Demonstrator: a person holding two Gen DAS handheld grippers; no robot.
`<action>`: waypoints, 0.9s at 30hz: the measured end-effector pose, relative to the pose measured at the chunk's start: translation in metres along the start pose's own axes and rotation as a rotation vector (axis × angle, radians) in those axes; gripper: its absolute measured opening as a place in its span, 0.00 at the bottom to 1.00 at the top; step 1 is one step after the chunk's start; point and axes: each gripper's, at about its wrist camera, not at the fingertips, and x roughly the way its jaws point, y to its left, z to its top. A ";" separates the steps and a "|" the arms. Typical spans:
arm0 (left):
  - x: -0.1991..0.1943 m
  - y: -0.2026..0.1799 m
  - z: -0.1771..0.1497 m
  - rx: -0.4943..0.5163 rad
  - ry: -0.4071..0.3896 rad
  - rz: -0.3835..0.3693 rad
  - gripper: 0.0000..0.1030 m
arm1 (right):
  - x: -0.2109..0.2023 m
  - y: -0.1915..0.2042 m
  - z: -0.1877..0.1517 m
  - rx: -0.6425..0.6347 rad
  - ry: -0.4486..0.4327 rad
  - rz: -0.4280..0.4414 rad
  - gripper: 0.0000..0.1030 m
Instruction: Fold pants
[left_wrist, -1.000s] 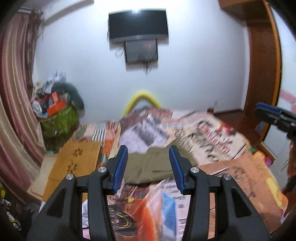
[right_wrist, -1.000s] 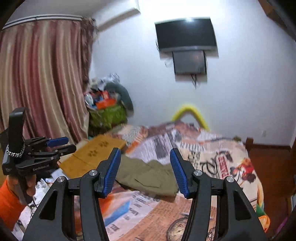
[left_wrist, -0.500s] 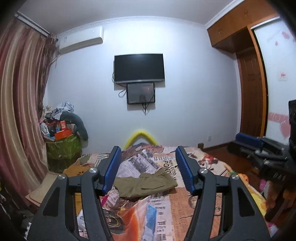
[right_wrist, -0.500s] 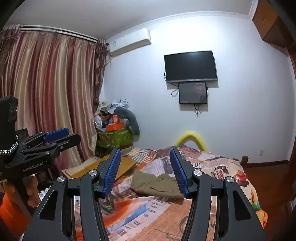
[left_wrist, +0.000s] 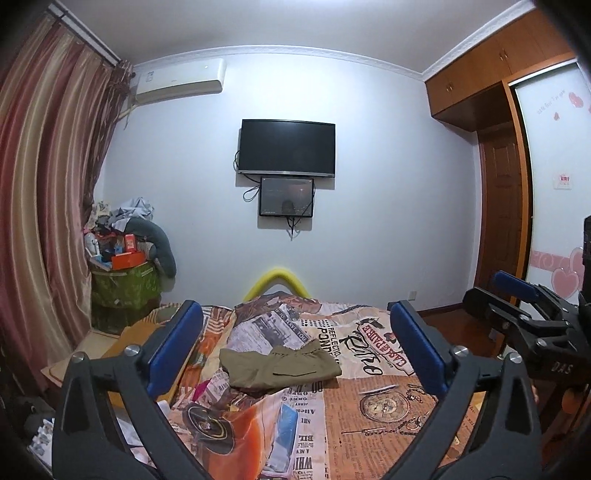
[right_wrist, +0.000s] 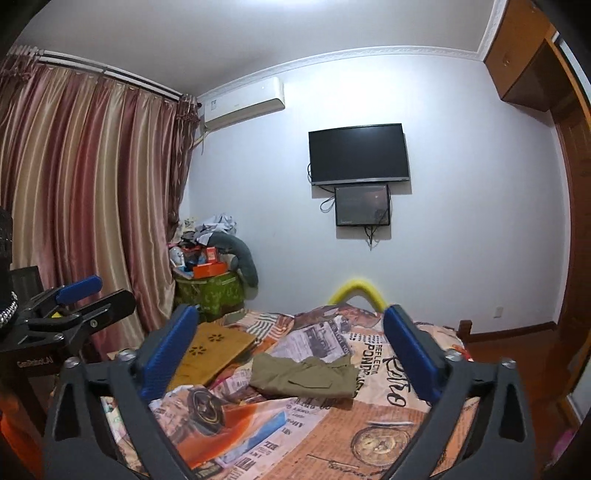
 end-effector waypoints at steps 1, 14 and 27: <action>0.000 0.001 0.000 -0.004 0.002 0.000 1.00 | 0.000 0.001 0.000 -0.004 -0.001 -0.005 1.00; 0.002 -0.005 -0.006 -0.002 0.008 0.015 1.00 | -0.005 0.000 -0.012 0.008 0.031 -0.006 1.00; 0.011 -0.001 -0.013 -0.010 0.032 0.019 1.00 | -0.007 -0.001 -0.014 0.012 0.046 -0.011 1.00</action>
